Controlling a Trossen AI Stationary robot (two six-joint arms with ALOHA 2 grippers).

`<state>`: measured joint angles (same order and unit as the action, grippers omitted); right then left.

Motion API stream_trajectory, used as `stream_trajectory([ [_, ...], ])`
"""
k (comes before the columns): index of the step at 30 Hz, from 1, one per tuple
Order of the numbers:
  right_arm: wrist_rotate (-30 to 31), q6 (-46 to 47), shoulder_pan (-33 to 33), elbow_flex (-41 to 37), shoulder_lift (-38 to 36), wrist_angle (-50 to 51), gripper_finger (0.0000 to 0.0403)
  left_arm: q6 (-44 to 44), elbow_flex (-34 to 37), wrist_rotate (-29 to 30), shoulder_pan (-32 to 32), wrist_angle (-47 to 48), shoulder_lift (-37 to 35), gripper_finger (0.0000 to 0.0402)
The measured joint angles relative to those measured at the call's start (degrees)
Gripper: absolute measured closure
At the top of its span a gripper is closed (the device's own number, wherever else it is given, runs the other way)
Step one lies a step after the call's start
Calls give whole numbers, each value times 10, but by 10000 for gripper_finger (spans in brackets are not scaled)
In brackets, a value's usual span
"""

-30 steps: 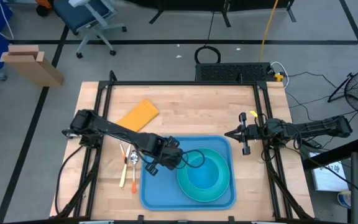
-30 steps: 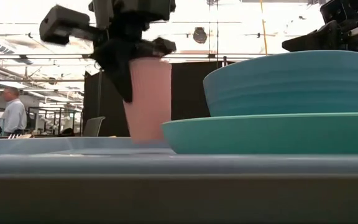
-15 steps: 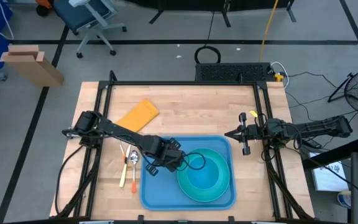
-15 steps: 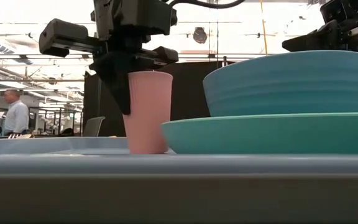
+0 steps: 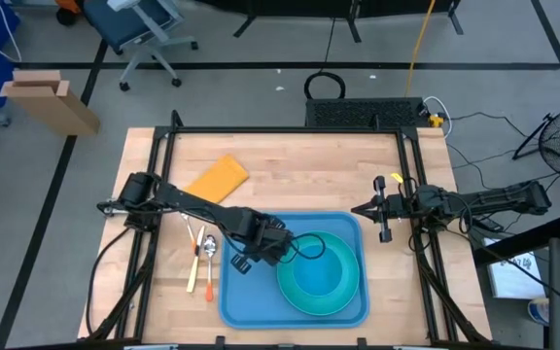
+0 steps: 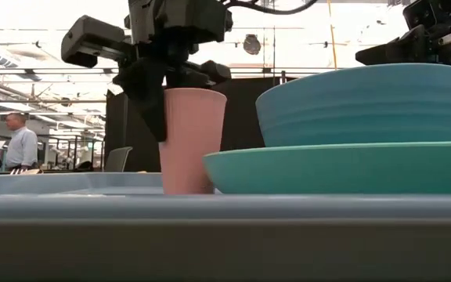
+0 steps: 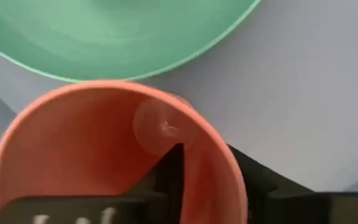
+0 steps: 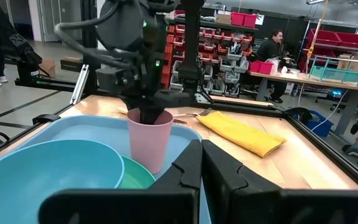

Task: Set up tray
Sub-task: Put the pink cup to the top left of the blue plate on the blue tray, then put the yellow table napkin to the bottom left of the pink cup on the blue tray

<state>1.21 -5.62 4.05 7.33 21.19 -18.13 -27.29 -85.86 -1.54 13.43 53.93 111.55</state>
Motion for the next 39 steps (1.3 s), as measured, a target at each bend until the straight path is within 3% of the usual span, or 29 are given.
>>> stream_trajectory([
  [6,0,0,0,0,0,2,403,5,-35,-1,-1,20,1,232],
  [11,0,-2,0,0,0,2,403,32,-86,1,1,94,2,185],
  [19,0,2,0,0,0,2,403,88,-206,0,17,316,-10,147],
  [24,0,0,0,0,0,9,403,85,-172,-10,21,304,-114,208],
  [31,0,-12,0,0,0,13,403,125,2,8,1,110,-372,382],
  [36,0,-12,0,0,0,10,403,189,156,112,-38,-27,-530,390],
  [39,0,-12,0,0,0,0,403,225,241,140,-71,-101,-596,398],
])
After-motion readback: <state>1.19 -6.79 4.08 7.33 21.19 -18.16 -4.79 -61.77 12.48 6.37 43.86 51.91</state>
